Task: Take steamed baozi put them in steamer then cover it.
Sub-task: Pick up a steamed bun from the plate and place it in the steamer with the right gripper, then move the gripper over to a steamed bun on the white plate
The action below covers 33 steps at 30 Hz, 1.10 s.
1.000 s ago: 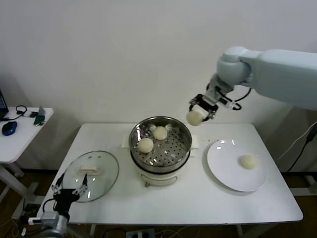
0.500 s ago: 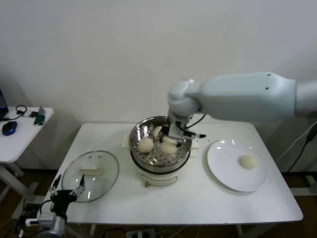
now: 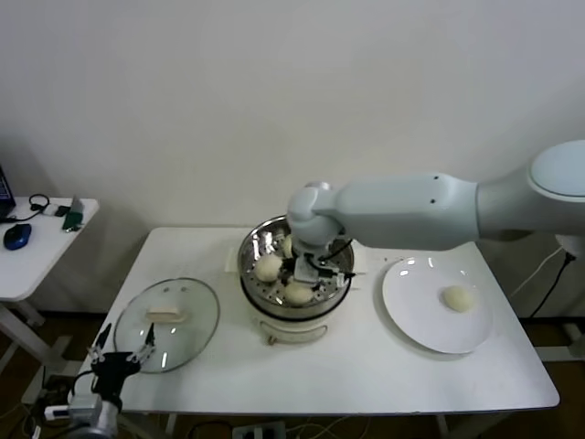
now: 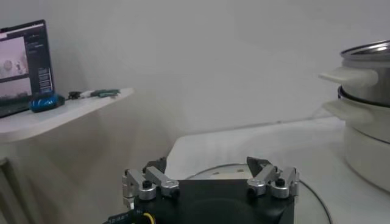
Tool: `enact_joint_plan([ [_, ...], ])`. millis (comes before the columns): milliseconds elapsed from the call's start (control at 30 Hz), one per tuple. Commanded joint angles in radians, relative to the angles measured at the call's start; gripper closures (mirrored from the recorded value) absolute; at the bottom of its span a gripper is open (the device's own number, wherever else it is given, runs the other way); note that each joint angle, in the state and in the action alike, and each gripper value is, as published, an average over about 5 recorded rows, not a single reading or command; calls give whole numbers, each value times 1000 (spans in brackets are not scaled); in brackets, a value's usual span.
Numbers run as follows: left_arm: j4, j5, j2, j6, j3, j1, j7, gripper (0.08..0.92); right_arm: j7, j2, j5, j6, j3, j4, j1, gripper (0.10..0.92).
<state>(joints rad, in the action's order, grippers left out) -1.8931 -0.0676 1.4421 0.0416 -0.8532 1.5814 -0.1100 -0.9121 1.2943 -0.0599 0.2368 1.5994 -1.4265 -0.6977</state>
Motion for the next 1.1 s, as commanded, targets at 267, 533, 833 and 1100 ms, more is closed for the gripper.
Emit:
enact_joint_plan([
  [267,-5,-3,2,-2,-1,5,1,177,16,-6,34,32,-29,57,-7,226],
  [533,-11,-7,2,-2,-2,6,1,177,-147,-215,291,68,38,89,-232,203],
  [833,-18,-21,0,-5,0,8,1,177,-200,-527,561,-97,179,243,-285,203],
  [1100,-5,-22,-5,-10,-1,6,2,177,-159,-720,350,-134,65,356,-24,203],
])
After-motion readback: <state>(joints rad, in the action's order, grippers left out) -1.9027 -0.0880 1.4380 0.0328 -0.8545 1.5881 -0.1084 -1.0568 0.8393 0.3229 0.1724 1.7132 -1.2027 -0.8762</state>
